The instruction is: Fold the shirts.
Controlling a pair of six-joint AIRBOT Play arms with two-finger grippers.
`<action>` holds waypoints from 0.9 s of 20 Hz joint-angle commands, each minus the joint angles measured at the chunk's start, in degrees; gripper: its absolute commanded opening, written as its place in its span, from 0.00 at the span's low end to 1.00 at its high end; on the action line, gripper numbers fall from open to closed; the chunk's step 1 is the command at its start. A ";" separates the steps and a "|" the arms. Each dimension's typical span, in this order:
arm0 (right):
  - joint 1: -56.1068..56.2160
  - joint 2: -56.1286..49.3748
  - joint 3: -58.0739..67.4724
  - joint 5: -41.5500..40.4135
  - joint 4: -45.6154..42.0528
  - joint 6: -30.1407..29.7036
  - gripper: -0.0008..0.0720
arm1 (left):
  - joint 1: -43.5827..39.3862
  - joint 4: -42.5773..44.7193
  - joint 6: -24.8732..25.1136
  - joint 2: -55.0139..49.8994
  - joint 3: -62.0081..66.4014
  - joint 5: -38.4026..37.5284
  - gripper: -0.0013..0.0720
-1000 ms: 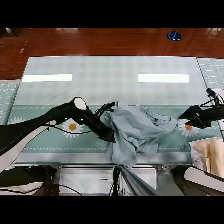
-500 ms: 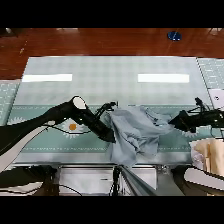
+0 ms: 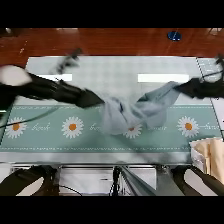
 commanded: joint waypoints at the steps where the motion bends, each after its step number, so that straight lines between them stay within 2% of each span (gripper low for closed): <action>1: 0.39 11.56 18.36 -5.09 0.68 6.25 0.05 | 14.08 5.46 -5.03 13.79 15.06 -0.04 0.05; 3: 0.39 14.73 28.70 -7.87 -6.34 12.79 0.05 | 20.72 11.67 -7.15 18.51 23.74 -2.08 0.05; 5: 0.39 16.68 36.96 -6.80 -13.35 18.43 0.05 | 25.55 15.89 -8.83 21.68 30.08 -4.44 0.05; 8: 0.39 19.54 46.14 1.27 -19.45 25.33 0.05 | 29.57 16.70 -12.92 25.55 36.22 -10.32 0.05; 11: 0.44 22.43 52.13 10.54 -23.37 30.86 0.05 | 29.88 16.72 -21.16 28.76 38.64 -19.21 0.05; 13: 0.44 22.91 55.32 18.62 -26.27 33.18 0.05 | 29.88 16.70 -27.21 30.36 38.60 -26.38 0.05; 15: 0.44 22.27 55.84 31.34 -30.12 32.48 0.05 | 29.90 16.72 -31.82 30.60 38.47 -34.23 0.05; 18: 0.87 22.25 49.59 31.28 -30.51 31.41 0.05 | 30.03 16.02 -33.59 32.61 32.17 -34.01 0.05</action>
